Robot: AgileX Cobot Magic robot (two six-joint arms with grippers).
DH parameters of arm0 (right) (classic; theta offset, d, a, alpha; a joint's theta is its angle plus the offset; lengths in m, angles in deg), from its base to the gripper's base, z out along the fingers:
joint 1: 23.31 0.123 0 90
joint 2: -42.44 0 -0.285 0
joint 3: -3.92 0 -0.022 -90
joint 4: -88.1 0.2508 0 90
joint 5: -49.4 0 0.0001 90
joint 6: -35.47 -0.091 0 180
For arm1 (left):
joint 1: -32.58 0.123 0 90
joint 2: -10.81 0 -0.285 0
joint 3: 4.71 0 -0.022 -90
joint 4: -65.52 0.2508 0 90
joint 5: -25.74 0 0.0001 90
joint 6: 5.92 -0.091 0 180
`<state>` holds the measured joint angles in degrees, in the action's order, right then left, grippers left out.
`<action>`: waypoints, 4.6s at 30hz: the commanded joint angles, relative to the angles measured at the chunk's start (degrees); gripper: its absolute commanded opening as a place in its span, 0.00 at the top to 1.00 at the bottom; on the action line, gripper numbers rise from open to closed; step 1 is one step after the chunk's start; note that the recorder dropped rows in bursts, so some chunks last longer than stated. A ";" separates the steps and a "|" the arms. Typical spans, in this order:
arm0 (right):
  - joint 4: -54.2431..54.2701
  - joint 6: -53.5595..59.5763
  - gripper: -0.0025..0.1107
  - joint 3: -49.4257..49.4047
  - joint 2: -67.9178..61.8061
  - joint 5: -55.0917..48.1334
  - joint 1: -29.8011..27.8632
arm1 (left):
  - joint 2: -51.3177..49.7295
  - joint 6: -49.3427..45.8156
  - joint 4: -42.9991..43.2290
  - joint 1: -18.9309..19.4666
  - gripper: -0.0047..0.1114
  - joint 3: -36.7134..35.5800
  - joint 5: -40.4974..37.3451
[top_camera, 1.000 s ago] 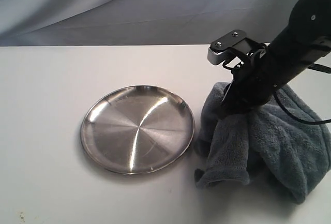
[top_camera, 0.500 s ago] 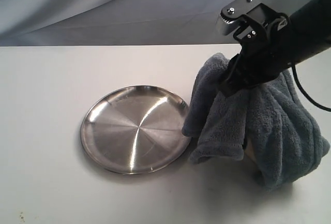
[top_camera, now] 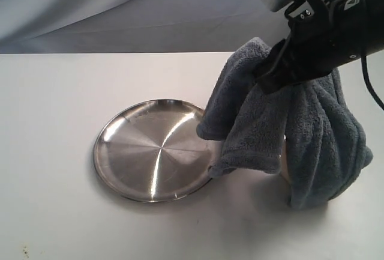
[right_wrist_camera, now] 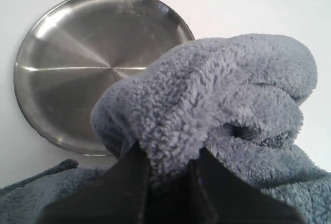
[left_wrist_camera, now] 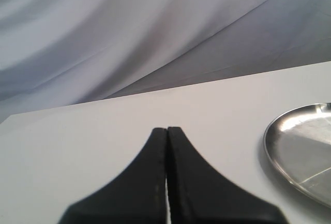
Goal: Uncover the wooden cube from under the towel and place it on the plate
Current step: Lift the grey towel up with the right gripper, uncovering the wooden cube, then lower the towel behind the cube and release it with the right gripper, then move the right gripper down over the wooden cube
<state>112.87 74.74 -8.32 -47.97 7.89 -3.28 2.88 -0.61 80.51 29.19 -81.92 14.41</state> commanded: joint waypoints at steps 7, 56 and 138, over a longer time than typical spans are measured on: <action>3.26 3.13 0.98 -0.17 7.56 1.79 0.24 | 0.15 0.23 -0.34 0.06 0.96 0.00 0.62; 6.91 19.10 0.98 -0.17 -7.37 60.40 -0.01 | 0.15 0.23 -0.34 0.06 0.96 0.00 0.62; -15.36 5.05 0.16 -0.54 -2.95 -7.54 -7.36 | 0.15 0.23 -0.34 0.06 0.96 0.00 0.62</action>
<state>100.96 82.05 -8.43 -51.47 2.28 -10.67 2.88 -0.61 80.51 29.19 -81.92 14.41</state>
